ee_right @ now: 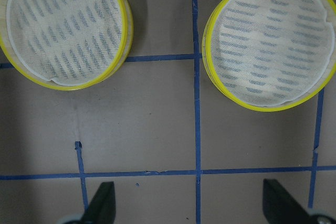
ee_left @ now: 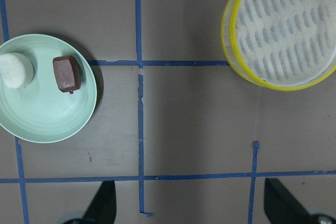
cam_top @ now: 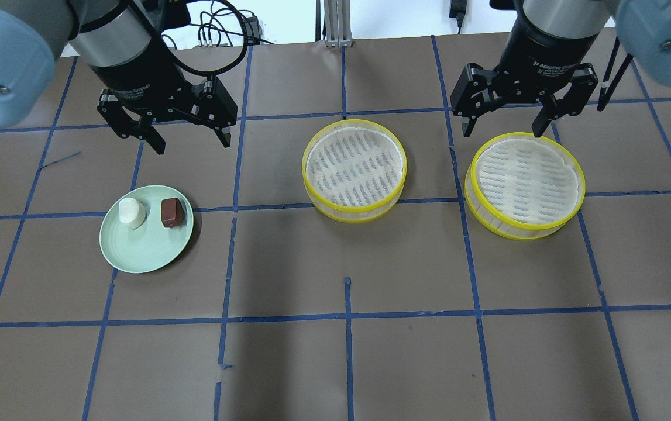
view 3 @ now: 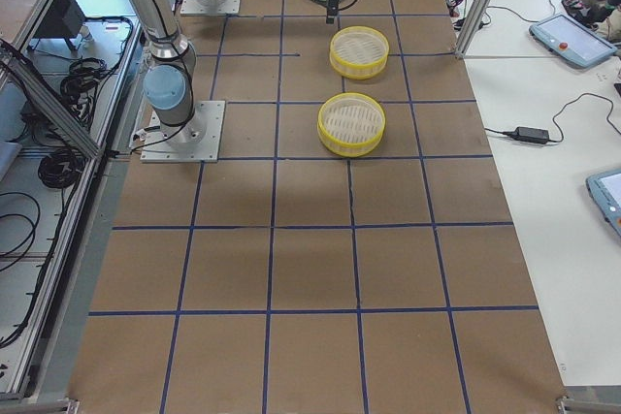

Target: Stack buns with steamer

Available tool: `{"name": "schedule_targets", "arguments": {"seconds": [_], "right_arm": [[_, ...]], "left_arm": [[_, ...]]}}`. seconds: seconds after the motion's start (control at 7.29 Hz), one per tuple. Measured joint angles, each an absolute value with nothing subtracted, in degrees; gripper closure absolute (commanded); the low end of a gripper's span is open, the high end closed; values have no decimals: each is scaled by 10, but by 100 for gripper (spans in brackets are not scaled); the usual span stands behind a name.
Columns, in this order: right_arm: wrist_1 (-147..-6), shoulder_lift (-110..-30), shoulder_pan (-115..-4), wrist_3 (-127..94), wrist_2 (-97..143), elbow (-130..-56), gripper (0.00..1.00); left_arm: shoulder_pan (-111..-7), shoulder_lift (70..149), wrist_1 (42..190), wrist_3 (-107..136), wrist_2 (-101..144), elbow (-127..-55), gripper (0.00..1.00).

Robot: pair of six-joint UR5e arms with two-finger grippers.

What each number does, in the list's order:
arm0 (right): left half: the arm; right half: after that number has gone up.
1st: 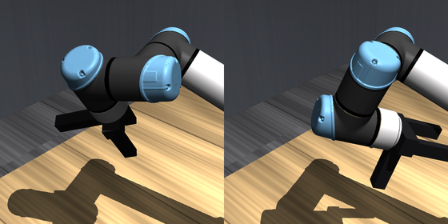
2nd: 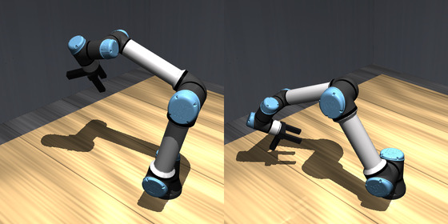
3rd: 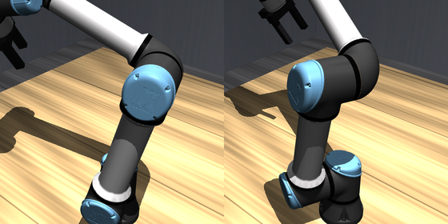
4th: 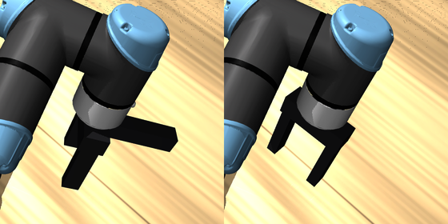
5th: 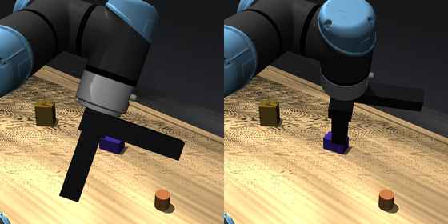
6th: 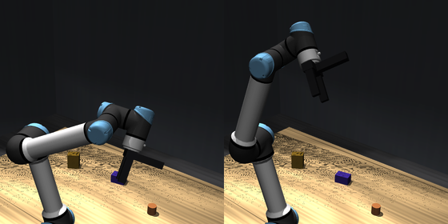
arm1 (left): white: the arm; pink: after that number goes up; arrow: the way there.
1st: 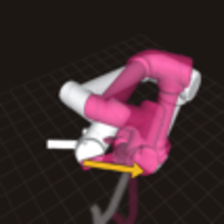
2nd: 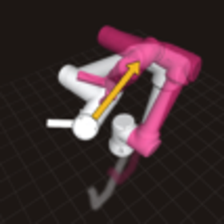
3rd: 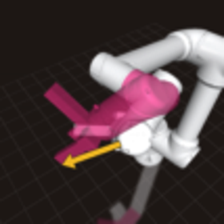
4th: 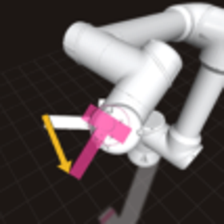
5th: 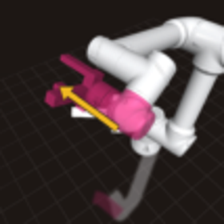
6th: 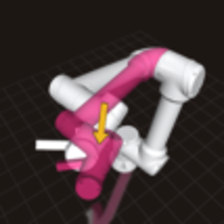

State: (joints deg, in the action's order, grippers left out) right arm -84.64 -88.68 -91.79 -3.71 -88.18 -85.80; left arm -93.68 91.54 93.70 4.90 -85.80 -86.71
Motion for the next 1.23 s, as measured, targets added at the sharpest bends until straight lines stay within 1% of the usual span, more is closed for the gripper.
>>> {"name": "schedule_targets", "arguments": {"seconds": [0.27,0.41,0.55,0.69,0.96,1.23], "right_arm": [[-847,-887,-916,-38,-889,-858,0],[-847,-887,-916,-38,-890,-859,0],[-848,-887,-916,-38,-890,-860,0],[-849,-886,-915,-37,-890,-860,0],[-851,-887,-912,-36,-890,-861,0],[-854,-887,-913,-38,-888,-861,0]], "left_arm": [[-934,920,926,46,-858,-871,0],[-916,926,916,32,-861,-876,0],[-876,935,900,4,-862,-892,0],[-824,950,859,-36,-862,-922,0],[-747,1007,709,-126,-863,-993,0],[-707,1056,623,-149,-864,-1026,0]]}}
